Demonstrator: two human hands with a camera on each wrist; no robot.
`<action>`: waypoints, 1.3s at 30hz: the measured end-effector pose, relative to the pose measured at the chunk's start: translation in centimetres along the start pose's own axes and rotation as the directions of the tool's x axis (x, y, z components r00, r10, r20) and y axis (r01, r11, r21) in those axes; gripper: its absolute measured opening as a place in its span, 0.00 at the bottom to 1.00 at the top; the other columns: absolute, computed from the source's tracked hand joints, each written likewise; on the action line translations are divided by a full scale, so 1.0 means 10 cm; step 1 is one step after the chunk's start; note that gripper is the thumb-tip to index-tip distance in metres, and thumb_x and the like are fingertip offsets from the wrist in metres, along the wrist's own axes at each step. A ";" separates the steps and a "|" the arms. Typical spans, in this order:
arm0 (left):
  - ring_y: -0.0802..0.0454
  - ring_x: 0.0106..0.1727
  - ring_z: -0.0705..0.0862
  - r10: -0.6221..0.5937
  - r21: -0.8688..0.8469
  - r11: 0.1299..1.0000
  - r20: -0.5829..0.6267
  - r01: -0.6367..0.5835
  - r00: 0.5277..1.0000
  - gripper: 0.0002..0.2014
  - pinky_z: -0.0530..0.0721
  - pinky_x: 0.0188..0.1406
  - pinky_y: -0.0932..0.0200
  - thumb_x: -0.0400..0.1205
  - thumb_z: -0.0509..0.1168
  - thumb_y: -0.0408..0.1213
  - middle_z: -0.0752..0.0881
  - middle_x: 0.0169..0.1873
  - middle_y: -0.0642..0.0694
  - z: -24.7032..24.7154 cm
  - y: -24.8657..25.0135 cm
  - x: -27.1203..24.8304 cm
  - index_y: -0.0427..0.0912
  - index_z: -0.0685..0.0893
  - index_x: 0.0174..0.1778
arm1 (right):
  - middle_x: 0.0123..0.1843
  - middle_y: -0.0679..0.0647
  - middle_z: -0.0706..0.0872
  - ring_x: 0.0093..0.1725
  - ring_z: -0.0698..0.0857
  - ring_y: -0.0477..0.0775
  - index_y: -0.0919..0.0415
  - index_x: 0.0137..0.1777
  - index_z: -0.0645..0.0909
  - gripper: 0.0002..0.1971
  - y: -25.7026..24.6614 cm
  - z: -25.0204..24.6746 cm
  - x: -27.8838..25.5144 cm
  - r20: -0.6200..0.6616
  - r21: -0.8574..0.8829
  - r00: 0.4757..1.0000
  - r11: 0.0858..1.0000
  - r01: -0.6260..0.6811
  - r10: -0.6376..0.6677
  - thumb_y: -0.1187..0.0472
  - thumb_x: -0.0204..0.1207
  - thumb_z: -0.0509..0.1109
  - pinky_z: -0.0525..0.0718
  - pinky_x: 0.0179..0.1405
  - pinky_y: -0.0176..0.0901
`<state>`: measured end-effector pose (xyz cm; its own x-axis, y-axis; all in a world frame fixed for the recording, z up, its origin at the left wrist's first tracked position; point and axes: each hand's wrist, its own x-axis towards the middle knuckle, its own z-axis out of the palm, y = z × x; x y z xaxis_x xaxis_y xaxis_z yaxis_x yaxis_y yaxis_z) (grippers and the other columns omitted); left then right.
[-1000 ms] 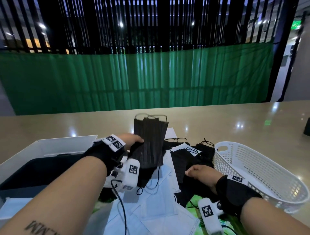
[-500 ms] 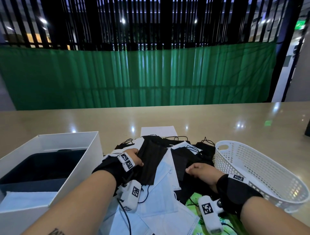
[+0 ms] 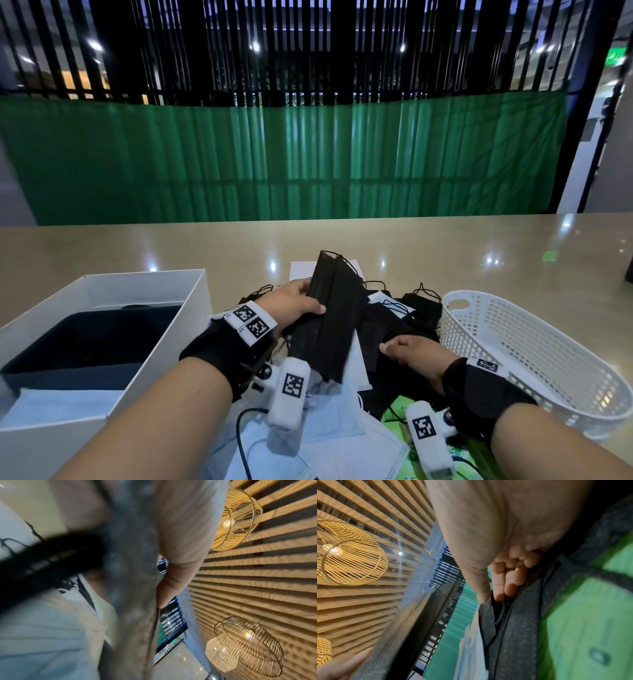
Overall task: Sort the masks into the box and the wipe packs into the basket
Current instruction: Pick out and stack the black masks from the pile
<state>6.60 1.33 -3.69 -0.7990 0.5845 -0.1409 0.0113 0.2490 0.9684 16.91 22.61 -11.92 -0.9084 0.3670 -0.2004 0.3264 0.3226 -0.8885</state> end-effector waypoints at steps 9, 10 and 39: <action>0.35 0.50 0.84 -0.245 -0.068 0.968 -0.077 0.240 0.966 0.09 0.84 0.53 0.42 0.75 0.66 0.28 0.83 0.48 0.32 0.09 -0.54 -0.07 0.37 0.77 0.50 | 0.39 0.53 0.86 0.39 0.82 0.48 0.60 0.39 0.84 0.05 -0.06 0.03 -0.01 -0.047 -0.032 0.998 0.999 -0.031 0.029 0.63 0.76 0.71 0.80 0.46 0.40; 0.37 0.47 0.84 -0.257 -0.098 0.964 -0.089 0.249 0.962 0.08 0.85 0.49 0.45 0.76 0.65 0.28 0.83 0.46 0.33 0.08 -0.56 -0.09 0.37 0.77 0.49 | 0.41 0.54 0.86 0.40 0.82 0.48 0.60 0.41 0.84 0.06 -0.12 0.04 -0.03 -0.044 -0.043 0.998 0.998 -0.048 0.047 0.59 0.77 0.71 0.79 0.43 0.39; 0.45 0.43 0.90 -0.285 -0.636 0.754 -0.091 0.164 0.954 0.19 0.88 0.38 0.59 0.85 0.60 0.45 0.90 0.47 0.38 -0.02 -0.86 -0.09 0.34 0.81 0.63 | 0.29 0.49 0.83 0.26 0.80 0.44 0.56 0.40 0.77 0.07 -1.69 -0.42 -0.51 -0.143 0.420 0.880 0.778 0.468 -0.452 0.66 0.80 0.65 0.79 0.24 0.31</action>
<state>7.07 -1.46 -11.88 -0.8205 0.4166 -0.3915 -0.5051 -0.2074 0.8378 17.14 18.94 5.87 -0.9100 0.3015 0.2844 -0.2810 0.0557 -0.9581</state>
